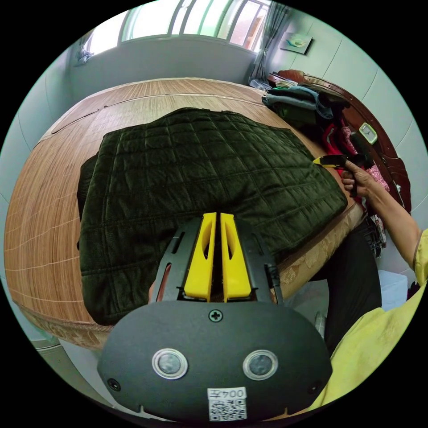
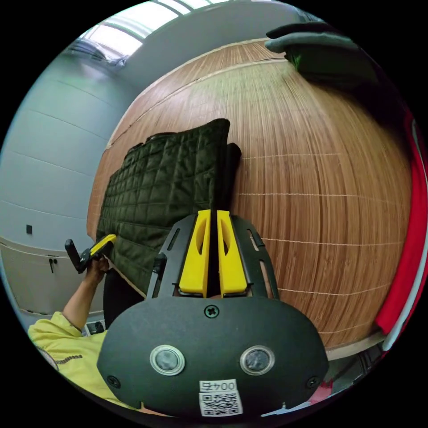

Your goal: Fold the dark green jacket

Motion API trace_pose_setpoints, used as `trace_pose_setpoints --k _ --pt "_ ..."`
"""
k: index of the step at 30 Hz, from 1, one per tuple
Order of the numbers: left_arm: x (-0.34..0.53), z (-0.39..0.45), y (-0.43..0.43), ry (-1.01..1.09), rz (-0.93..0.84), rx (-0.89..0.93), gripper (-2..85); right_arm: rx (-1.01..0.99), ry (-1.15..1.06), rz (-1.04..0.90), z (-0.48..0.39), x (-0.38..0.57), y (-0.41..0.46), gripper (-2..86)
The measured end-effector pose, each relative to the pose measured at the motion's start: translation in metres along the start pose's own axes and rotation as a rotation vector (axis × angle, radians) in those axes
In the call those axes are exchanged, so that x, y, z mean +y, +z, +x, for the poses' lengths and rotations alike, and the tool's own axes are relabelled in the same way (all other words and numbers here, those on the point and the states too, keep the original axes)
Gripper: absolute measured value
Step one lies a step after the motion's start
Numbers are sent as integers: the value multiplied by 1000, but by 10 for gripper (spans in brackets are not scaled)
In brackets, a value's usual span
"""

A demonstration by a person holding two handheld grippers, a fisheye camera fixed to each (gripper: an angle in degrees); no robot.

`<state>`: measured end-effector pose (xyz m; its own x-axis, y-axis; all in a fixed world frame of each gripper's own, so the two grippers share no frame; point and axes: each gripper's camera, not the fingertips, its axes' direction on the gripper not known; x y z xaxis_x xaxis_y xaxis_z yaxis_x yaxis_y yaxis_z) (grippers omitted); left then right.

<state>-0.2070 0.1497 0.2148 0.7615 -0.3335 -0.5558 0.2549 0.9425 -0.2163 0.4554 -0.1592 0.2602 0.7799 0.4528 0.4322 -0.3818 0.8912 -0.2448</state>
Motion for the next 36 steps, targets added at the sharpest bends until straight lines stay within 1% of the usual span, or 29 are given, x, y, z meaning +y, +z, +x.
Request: trace_pose_setpoints --k 1,2,3,6,8,10,12,16,19,21,22,24,25,27,28,29,30,31,32,33,34,36 --pt "0 -1 0 0 2 0 10 17 -9 25 -7 3 -4 44" --pt "1 -2 0 -1 6 -3 10 46 -36 95 -22 11 -12 52" --pt "2 -3 -1 -3 13 -7 10 34 -65 169 -40 20 -19 64" --pt "4 -5 -1 -4 25 -20 10 -26 -122 268 -83 39 -8 101" --pt "5 -8 -1 0 27 -18 10 -32 -151 268 -102 47 14 112" --pt "5 -14 -1 1 28 -1 10 38 -174 237 -113 53 40 109" --pt "6 -23 -1 9 32 28 9 189 -196 137 -112 61 78 91" --pt "6 -37 -1 2 32 78 7 128 -198 153 -102 74 92 80" --pt "-1 -55 -10 -78 3 170 4 176 -217 139 -112 79 105 79" --pt "0 -47 -40 -108 160 225 3 181 -219 142 -115 83 111 79" --pt "-1 -39 -46 -87 181 239 3 174 -216 142 -114 84 112 79" --pt "-1 5 -53 44 208 282 3 133 -198 142 -110 87 116 79" --pt "0 16 -51 76 206 297 3 124 -193 142 -110 88 116 78" --pt "5 56 -25 207 122 304 3 108 -177 143 -108 91 120 73" --pt "6 62 -15 232 87 288 3 108 -175 143 -109 92 122 71" --pt "9 69 6 256 16 238 3 114 -176 142 -110 94 124 70" --pt "14 68 24 256 -33 205 4 125 -180 142 -113 96 127 69" --pt "16 63 27 246 -10 221 4 132 -182 141 -114 97 128 69" --pt "16 51 29 184 -1 284 4 142 -186 141 -117 99 131 68" --pt "11 44 26 142 -31 323 4 147 -188 141 -118 101 133 68" --pt "9 44 21 145 -29 330 4 147 -188 141 -119 102 134 68" --pt "4 41 -13 182 66 296 3 139 -185 143 -119 106 138 68"
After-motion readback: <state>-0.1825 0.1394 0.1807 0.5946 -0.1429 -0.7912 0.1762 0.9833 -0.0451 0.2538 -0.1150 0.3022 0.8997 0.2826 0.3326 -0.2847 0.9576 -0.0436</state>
